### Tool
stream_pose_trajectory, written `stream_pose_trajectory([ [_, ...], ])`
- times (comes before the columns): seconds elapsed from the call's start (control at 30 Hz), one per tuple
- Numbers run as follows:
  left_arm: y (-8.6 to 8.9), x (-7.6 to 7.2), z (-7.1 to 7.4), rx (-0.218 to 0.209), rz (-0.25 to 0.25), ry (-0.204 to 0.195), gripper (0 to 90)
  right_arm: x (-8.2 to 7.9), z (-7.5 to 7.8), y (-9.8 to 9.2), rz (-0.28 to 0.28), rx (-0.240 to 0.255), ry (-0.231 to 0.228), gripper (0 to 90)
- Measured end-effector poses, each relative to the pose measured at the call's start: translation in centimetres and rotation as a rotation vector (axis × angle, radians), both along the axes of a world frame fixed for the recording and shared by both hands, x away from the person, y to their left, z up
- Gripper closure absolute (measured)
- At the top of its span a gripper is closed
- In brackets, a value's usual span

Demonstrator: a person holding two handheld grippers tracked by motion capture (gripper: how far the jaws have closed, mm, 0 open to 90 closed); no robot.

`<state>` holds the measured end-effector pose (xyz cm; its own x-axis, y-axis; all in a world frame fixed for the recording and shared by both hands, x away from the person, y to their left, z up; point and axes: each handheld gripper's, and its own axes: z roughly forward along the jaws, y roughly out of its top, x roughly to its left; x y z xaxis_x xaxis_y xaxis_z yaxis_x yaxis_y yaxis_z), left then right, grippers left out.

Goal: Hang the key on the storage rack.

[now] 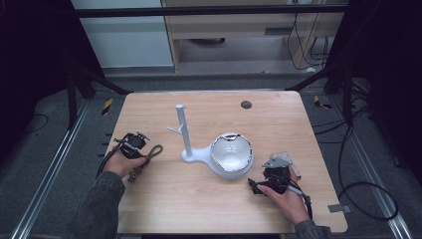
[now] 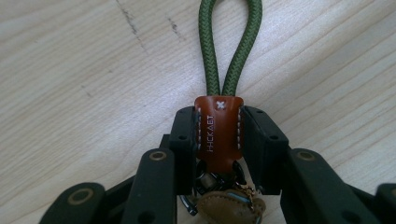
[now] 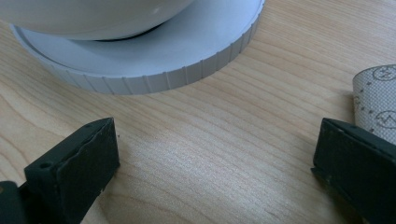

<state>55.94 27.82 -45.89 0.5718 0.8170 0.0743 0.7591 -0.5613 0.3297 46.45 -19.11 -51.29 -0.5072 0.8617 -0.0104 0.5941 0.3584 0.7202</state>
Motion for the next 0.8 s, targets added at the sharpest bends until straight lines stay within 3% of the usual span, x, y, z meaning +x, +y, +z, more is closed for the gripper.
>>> stream_pose_trajectory([
  [0.17,0.6,-1.8,2.4,-0.057,0.001,-0.109,66.0,0.0,0.0,0.0,0.0,0.0,0.0,0.3],
  [0.2,0.6,-1.8,2.4,-0.057,0.001,-0.109,66.0,0.0,0.0,0.0,0.0,0.0,0.0,0.3],
  [0.23,0.9,-3.0,3.4,-0.098,0.009,-0.168,66.0,0.0,0.0,0.0,0.0,0.0,0.0,0.3],
  [0.27,0.9,-3.0,3.4,-0.098,0.009,-0.168,66.0,0.0,0.0,0.0,0.0,0.0,0.0,0.3],
  [0.33,0.9,-4.9,4.6,-0.151,0.003,-0.258,66.0,0.0,0.0,0.0,0.0,0.0,0.0,0.3],
  [0.43,0.9,-6.1,5.1,-0.192,0.008,-0.307,66.1,0.0,0.0,0.0,0.0,0.0,0.0,0.3],
  [0.5,0.6,-7.9,5.8,-0.24,0.002,-0.385,66.1,0.0,0.0,0.0,0.0,0.0,0.0,0.3],
  [0.63,0.0,-9.6,6.5,-0.303,-0.004,-0.456,66.1,0.0,0.0,0.0,0.003,0.001,0.0,0.3],
  [0.67,0.0,-9.6,6.5,-0.303,-0.004,-0.456,66.1,0.0,0.0,0.0,0.001,0.002,0.002,0.3],
  [0.8,-0.8,-11.1,7.0,-0.34,-0.008,-0.521,66.1,0.0,0.0,0.0,0.003,0.003,0.002,0.3],
])
